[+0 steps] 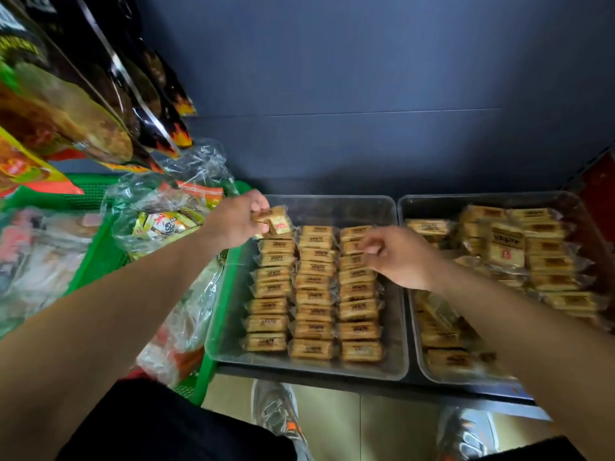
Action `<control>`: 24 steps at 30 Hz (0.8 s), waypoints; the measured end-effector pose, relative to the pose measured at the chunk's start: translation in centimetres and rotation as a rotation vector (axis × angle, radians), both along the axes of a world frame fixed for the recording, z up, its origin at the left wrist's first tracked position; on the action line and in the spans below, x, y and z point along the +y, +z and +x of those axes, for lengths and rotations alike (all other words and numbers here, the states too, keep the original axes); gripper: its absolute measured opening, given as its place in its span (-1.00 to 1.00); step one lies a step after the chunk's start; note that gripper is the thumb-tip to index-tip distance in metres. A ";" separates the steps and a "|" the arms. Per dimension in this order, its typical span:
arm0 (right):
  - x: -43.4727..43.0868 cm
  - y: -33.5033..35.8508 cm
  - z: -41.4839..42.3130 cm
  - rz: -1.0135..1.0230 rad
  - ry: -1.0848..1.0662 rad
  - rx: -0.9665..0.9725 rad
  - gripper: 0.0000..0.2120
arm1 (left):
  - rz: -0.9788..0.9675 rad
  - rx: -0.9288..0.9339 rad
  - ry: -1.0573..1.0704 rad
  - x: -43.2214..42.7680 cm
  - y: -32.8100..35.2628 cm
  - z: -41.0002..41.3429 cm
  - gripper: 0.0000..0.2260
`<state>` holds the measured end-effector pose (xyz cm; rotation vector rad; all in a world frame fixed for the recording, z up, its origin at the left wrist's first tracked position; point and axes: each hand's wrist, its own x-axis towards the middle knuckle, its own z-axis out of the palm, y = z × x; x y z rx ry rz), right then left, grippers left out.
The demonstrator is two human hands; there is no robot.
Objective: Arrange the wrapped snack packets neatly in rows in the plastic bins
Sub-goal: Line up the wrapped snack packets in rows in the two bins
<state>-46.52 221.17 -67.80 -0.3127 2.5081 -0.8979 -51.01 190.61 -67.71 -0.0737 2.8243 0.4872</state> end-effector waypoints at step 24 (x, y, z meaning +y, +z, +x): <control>11.0 2.1 1.6 0.324 0.070 0.054 -0.56 | -0.531 0.112 -0.244 5.1 2.1 1.2 -0.83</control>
